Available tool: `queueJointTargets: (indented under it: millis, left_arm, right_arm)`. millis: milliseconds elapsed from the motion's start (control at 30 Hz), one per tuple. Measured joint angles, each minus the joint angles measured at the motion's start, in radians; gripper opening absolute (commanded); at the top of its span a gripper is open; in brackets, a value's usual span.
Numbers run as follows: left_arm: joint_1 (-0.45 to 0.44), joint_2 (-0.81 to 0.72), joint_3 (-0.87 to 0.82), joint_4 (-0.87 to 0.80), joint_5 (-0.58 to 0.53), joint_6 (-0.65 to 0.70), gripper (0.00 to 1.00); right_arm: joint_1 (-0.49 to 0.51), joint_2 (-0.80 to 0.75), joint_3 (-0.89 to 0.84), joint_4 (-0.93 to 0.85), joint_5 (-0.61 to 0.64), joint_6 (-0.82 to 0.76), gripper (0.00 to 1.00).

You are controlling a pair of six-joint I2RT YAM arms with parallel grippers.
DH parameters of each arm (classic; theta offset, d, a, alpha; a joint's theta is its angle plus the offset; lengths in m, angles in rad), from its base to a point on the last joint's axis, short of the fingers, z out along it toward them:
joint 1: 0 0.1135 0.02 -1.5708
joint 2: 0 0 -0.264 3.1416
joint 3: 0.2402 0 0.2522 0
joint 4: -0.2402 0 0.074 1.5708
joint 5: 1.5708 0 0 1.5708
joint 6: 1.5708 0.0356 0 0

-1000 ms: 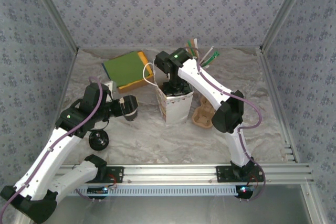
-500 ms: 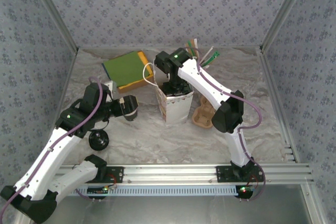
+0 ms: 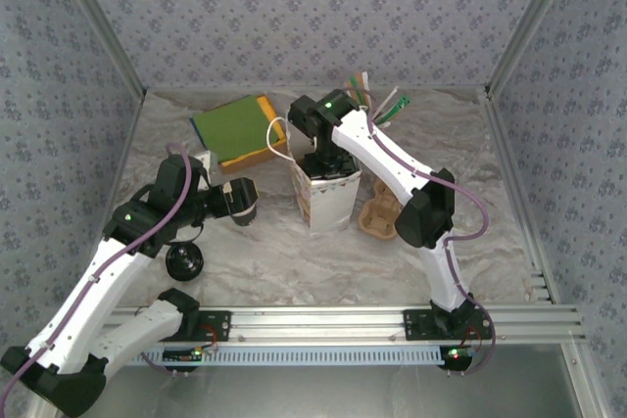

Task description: Pack the takeout coffee

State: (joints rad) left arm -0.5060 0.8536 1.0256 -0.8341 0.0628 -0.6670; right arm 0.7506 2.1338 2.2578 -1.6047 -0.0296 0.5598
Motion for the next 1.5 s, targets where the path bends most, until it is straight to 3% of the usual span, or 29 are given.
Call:
queueJointTargets:
  millis: [1500]
  left_arm:
    - [0.000, 0.000, 0.000, 0.000, 0.000, 0.000, 0.99]
  right_arm:
    - [0.000, 0.001, 0.073, 0.000, 0.000, 0.000, 0.68]
